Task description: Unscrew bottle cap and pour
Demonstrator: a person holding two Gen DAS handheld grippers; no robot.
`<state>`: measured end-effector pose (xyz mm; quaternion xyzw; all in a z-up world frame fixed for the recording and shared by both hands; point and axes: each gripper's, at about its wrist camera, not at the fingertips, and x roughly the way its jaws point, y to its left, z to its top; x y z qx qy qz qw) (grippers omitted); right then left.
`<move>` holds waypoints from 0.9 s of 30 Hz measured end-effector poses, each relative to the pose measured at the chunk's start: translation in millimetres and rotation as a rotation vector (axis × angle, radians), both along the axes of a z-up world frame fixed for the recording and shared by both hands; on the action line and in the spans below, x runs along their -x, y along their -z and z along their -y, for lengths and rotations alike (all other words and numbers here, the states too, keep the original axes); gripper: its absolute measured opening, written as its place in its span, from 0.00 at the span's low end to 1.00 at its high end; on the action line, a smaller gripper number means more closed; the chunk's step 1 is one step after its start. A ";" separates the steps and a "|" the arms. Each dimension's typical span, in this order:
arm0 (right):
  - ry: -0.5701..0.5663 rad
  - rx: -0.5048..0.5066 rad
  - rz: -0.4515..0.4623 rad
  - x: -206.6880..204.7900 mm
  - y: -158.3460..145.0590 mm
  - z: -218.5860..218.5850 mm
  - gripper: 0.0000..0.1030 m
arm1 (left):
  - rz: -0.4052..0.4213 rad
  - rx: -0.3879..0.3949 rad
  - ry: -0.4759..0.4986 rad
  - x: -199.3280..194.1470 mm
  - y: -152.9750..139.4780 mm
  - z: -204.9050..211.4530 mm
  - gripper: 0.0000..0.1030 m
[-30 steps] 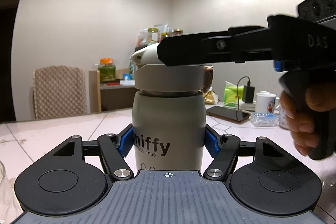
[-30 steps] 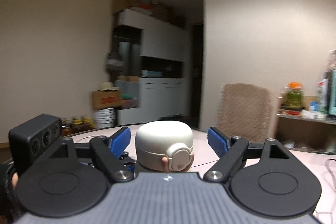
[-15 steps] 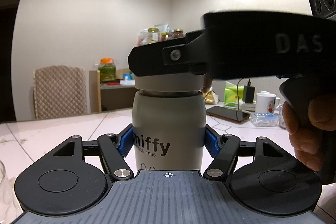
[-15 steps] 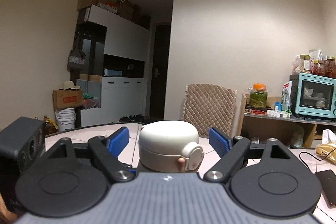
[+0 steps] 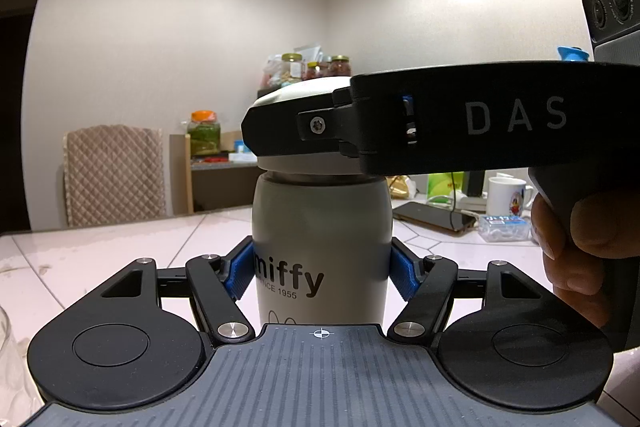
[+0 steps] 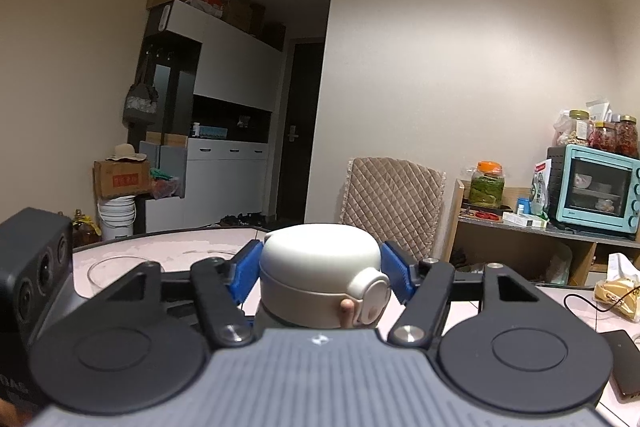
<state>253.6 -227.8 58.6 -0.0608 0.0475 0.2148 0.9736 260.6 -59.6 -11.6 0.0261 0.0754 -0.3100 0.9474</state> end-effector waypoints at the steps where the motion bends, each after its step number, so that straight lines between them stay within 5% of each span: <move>1: -0.011 0.000 -0.001 -0.5 -0.3 1.0 0.63 | 0.000 0.000 0.000 -2.4 0.1 0.1 0.70; 19: -0.525 0.012 -0.057 -48.3 -17.1 59.4 0.63 | 0.003 0.005 -0.001 -23.6 5.9 8.6 0.70; 27: -0.539 0.010 -0.055 -46.1 -24.3 58.0 0.64 | 0.005 0.002 0.001 -23.6 9.4 1.3 0.70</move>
